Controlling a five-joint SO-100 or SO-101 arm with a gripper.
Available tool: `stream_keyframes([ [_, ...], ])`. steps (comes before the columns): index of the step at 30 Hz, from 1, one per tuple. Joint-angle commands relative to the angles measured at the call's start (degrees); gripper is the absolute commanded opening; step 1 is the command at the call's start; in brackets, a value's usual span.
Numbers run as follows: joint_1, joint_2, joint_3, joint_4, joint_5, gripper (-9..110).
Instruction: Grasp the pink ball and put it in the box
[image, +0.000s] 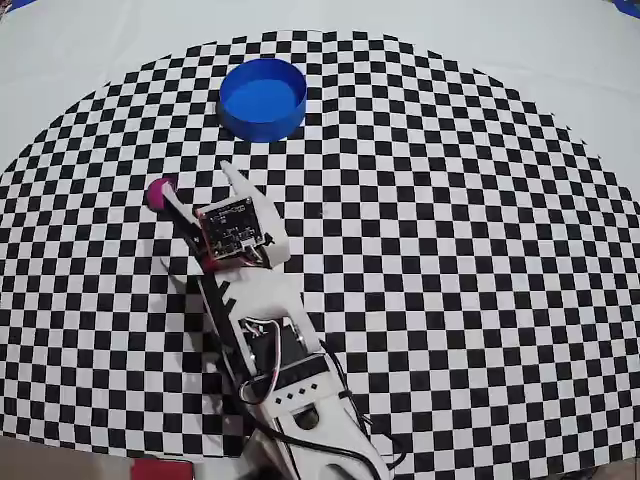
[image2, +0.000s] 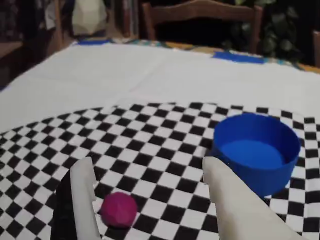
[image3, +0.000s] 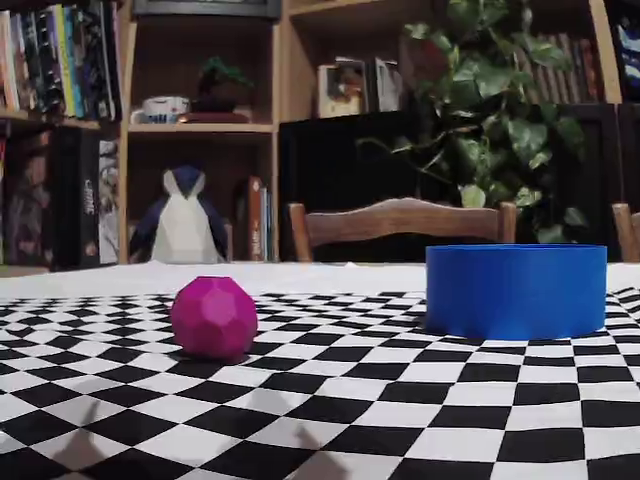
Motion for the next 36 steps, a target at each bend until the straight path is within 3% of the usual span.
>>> stream_keyframes([
  [1,-1.85,-0.35,0.44,-0.97,-0.35,25],
  [18,-5.01,-1.76,0.44,-1.58,-0.35,25],
  [36,-5.01,-14.06,-3.52,-4.48,-0.44,24],
])
